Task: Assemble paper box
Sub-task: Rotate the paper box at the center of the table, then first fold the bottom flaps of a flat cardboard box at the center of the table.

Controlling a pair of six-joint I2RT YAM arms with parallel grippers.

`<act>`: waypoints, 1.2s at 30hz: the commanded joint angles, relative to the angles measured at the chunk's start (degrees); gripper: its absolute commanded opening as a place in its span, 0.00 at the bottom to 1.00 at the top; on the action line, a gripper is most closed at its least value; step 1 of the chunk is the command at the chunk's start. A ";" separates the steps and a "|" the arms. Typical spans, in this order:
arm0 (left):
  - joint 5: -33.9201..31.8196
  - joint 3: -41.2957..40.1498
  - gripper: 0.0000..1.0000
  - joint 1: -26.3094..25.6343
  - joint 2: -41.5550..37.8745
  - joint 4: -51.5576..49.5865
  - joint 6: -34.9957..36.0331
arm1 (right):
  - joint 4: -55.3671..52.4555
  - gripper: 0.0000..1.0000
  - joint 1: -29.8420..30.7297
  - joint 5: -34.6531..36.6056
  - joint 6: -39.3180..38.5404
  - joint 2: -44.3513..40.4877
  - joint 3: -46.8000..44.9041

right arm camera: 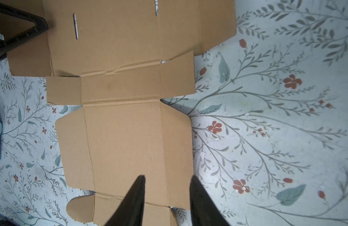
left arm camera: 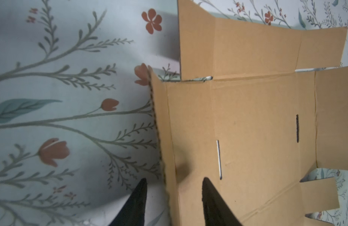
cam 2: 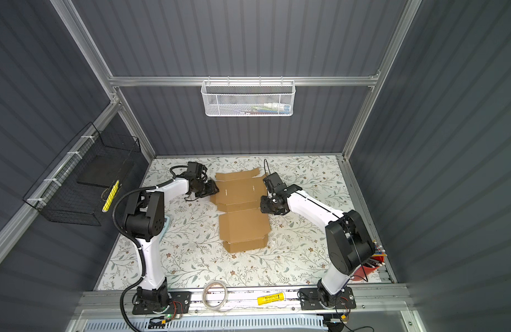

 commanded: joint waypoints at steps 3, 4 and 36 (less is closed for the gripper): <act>1.98 0.48 0.30 0.01 0.61 0.47 1.21 | -0.55 0.42 -0.19 -1.10 1.86 0.38 0.95; 2.07 0.27 0.29 0.01 0.54 0.76 1.11 | -0.61 0.42 -0.19 -1.18 1.93 0.29 0.93; -2.82 -27.48 0.00 -0.06 -18.42 33.02 -6.05 | 0.83 0.63 1.39 -0.31 25.12 -0.97 11.23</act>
